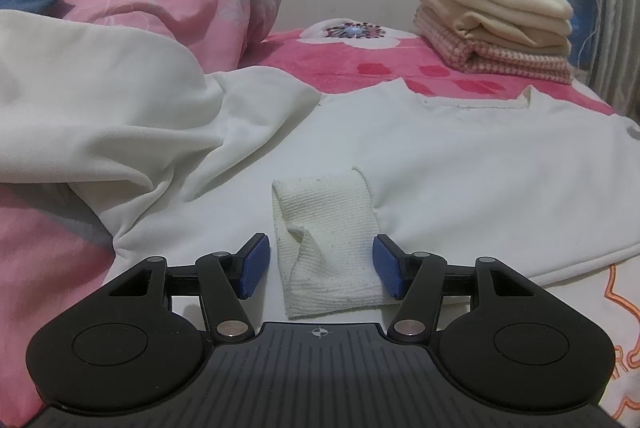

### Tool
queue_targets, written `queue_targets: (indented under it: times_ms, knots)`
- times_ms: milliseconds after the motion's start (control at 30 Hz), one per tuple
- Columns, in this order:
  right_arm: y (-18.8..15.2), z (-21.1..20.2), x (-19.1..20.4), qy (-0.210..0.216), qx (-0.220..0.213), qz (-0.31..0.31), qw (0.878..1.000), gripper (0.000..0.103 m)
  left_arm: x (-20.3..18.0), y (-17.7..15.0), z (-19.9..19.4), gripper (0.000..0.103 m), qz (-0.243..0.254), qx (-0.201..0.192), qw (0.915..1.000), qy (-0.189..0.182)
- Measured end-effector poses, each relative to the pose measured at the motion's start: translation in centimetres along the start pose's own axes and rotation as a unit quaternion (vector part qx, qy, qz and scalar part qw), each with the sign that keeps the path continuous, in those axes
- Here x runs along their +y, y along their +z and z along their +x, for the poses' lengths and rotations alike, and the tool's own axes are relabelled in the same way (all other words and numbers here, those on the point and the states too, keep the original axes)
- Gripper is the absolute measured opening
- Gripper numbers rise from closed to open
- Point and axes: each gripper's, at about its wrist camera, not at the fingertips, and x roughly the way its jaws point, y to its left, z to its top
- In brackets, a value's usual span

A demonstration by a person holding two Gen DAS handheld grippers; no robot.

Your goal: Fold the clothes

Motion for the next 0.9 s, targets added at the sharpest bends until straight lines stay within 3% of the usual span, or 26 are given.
queue_targets:
  times_ms: [100, 200, 300, 367, 400, 467, 500, 567, 633, 700, 800, 867, 900]
  knots:
    - [-0.7, -0.7, -3.3, -0.066, -0.054, 0.074, 0.994, 0.001, 0.0, 0.1, -0.1, 0.058, 0.001, 0.002, 1.0000, 0.001]
    - [-1.9, -4.8, -5.1, -0.061, -0.142, 0.160, 0.975, 0.005, -0.2, 0.2, 0.0, 0.060, 0.013, -0.001, 0.9999, 0.004]
    - [-3.5, -6.5, -3.7, 0.018, -0.092, 0.136, 0.986, 0.005, -0.1, 0.4, 0.1, 0.061, 0.012, 0.004, 0.9999, 0.003]
    - [-4.8, -6.0, -1.8, 0.043, -0.039, 0.096, 0.994, 0.006, 0.1, 0.6, 0.3, 0.062, 0.007, 0.009, 0.9999, 0.001]
    - [-5.4, -5.6, -1.2, 0.037, -0.018, 0.080, 0.996, 0.006, 0.1, 0.7, 0.4, 0.063, 0.004, 0.011, 0.9999, 0.001]
    - [-6.5, -4.9, -0.7, -0.034, 0.006, 0.059, 0.998, 0.006, 0.3, 0.8, 0.6, 0.066, -0.007, 0.013, 0.9999, 0.002]
    - [-7.0, -5.2, -1.2, -0.082, 0.003, 0.062, 0.995, 0.006, 0.4, 0.9, 0.7, 0.066, -0.010, 0.015, 0.9998, 0.001]
    - [-7.8, -6.9, -2.3, -0.132, -0.028, 0.094, 0.986, 0.006, 0.6, 1.0, 0.6, 0.066, -0.012, 0.019, 0.9997, -0.001]
    - [-8.1, -8.9, -1.6, -0.131, -0.062, 0.101, 0.984, 0.006, 0.8, 1.3, 0.3, 0.066, -0.010, 0.023, 0.9997, 0.001]
    - [-8.0, -9.7, 0.0, -0.103, -0.059, 0.076, 0.990, 0.006, 0.9, 1.5, -0.2, 0.066, -0.007, 0.016, 0.9998, 0.009]
    - [-8.8, -8.4, 3.3, -0.042, -0.006, 0.034, 0.999, 0.012, 1.2, 1.6, -0.5, 0.066, -0.014, 0.012, 0.9997, 0.019]
    - [-10.0, -6.9, 4.4, -0.060, 0.033, 0.004, 0.998, 0.025, 1.5, 1.5, -0.3, 0.066, -0.019, 0.023, 0.9992, 0.026]
    - [-10.7, -6.3, 4.5, -0.078, 0.049, -0.003, 0.996, 0.025, 1.8, 1.4, -0.3, 0.066, -0.018, 0.027, 0.9990, 0.029]
